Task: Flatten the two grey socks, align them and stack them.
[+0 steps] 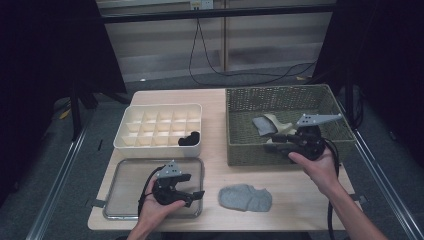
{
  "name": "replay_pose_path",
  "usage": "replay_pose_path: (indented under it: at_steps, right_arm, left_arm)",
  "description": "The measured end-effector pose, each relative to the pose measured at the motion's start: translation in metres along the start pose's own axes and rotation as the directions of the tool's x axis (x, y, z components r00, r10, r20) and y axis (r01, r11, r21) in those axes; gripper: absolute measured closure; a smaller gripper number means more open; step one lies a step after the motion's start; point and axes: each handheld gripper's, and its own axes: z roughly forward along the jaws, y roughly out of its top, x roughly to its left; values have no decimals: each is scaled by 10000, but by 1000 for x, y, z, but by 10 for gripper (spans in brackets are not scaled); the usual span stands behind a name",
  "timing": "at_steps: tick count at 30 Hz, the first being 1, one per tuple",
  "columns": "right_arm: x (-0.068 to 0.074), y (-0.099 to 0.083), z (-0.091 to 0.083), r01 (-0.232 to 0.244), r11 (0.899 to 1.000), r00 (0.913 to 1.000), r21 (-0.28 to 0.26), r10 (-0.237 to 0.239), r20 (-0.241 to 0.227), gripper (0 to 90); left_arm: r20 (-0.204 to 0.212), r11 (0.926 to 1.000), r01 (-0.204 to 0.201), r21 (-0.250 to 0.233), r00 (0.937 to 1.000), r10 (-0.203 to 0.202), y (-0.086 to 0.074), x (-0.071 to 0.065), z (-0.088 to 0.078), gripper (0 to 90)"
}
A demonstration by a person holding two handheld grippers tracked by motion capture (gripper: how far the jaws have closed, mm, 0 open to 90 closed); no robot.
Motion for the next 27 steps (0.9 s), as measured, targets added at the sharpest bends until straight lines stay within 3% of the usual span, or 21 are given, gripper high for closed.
replay_pose_path:
  at_steps: [7, 9, 16, 23, 27]
  right_arm:
    - [-28, 26, 13, -68, 9988, 9986, 477, 43, 527, 448]
    - [-38, 36, 21, -124, 9954, 9984, 949, 71, 565, 443]
    - [-64, 55, 38, -373, 9928, 9945, 1138, 257, 1013, 437]
    - [-93, 63, 58, -668, 9794, 9923, 1904, 453, 1149, 448]
    - [-108, 61, 73, -987, 9620, 9907, 2544, 709, 1162, 490]
  left_arm:
    - [-30, 10000, 48, 0, 10000, -48, -1, 2, -1, 194]
    - [-35, 10000, 52, 46, 10000, -52, -1, 2, -1, 194]
    - [-86, 9999, 109, 32, 9999, -108, -1, 4, -1, 200]
    - [-131, 9999, 103, 114, 9999, -102, -2, 5, 0, 200]
    - [-238, 9999, 112, 131, 9997, -108, -2, 6, -1, 200]
